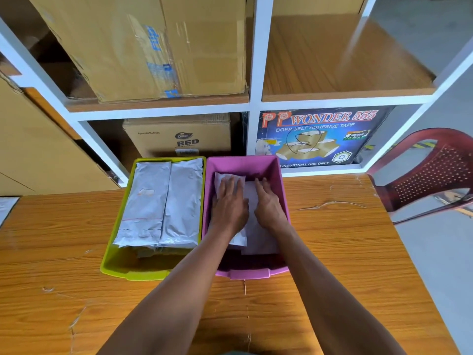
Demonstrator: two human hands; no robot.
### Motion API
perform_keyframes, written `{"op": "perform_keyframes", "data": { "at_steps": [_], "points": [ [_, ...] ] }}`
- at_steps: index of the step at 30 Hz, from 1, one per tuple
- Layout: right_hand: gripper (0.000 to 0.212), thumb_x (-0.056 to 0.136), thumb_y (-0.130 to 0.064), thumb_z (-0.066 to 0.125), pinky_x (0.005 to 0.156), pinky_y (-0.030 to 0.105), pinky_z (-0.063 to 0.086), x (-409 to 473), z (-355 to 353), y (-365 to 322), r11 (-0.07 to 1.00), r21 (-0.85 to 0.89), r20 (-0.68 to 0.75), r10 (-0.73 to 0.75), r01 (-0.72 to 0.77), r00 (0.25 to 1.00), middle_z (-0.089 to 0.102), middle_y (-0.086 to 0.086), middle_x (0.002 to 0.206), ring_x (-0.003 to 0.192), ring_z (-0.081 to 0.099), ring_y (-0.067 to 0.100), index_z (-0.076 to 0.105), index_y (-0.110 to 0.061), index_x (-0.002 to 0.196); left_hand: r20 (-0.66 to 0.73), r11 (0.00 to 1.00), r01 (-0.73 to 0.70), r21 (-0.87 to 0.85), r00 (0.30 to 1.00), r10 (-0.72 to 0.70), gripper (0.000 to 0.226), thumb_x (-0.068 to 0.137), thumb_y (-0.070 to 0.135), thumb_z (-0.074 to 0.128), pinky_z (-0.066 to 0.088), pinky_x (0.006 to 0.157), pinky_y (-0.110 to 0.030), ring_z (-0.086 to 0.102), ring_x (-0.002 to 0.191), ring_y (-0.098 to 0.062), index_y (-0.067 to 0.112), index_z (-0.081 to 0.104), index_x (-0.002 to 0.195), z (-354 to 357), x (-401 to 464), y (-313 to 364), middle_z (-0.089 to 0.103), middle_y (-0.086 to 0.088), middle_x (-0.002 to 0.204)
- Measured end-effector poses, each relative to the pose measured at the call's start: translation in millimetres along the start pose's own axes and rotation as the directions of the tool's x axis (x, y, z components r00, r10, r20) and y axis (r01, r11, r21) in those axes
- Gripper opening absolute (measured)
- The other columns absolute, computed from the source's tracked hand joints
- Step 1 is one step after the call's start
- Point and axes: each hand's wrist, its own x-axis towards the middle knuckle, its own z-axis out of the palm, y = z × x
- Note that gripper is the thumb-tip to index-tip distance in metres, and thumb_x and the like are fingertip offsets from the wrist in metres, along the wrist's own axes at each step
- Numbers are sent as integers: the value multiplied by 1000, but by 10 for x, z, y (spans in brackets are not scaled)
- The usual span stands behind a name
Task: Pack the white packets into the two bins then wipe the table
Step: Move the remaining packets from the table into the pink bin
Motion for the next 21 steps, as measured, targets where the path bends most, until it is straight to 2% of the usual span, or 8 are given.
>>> {"op": "perform_keyframes", "data": {
  "at_steps": [2,4,7,9,12,16,21],
  "points": [
    [82,90,18,45,130,39,15,14,60,46,999,-24,42,-30,31,999,9,27,172,161,9,38,19,-2,165,65,998,6,56,998,-10,70,112,30,37,-1,130,-52,-20,161,-30,13,1,170,48,13,-45,-8,-9,178],
    [86,90,18,45,129,42,18,40,147,98,998,-63,106,10,-4,994,2,27,173,161,5,40,13,-4,167,103,996,-9,86,995,0,77,108,20,41,-10,128,-50,-24,160,-30,10,-4,169,74,4,-50,-12,-11,177],
    [85,97,7,44,130,39,2,78,289,157,984,-175,211,81,-44,974,-8,25,173,162,-6,39,-2,-6,167,144,994,-60,96,989,45,83,102,13,46,-10,129,-48,-22,160,-31,6,-5,168,108,-27,-65,-14,-13,176],
    [81,102,-1,40,130,43,-4,80,376,178,965,-258,273,116,-44,955,-15,22,173,161,-11,40,-8,-7,167,168,987,-95,133,983,72,86,102,15,47,-7,130,-51,-23,160,-35,7,-7,168,177,-47,-127,-18,-15,175],
    [81,106,-12,41,130,51,-5,88,475,201,940,-340,316,140,-26,938,-23,21,171,159,-17,42,-14,-8,165,188,982,-115,148,978,86,89,101,16,49,-7,130,-53,-25,158,-40,7,-11,167,271,-24,-210,-24,-16,173],
    [82,107,-21,40,129,53,-7,109,555,239,915,-403,318,146,-5,937,-25,22,170,158,-20,43,-17,-8,164,205,976,-137,170,973,101,98,98,19,54,-13,129,-53,-31,155,-42,7,-17,164,331,19,-241,-31,-17,170],
    [74,108,-20,30,129,53,-8,102,572,252,910,-414,324,147,1,935,-25,21,170,158,-21,41,-16,-8,164,232,976,-136,168,968,95,97,99,16,50,-11,129,-55,-35,154,-40,8,-22,163,343,12,-256,-35,-15,169]
  ]
}}
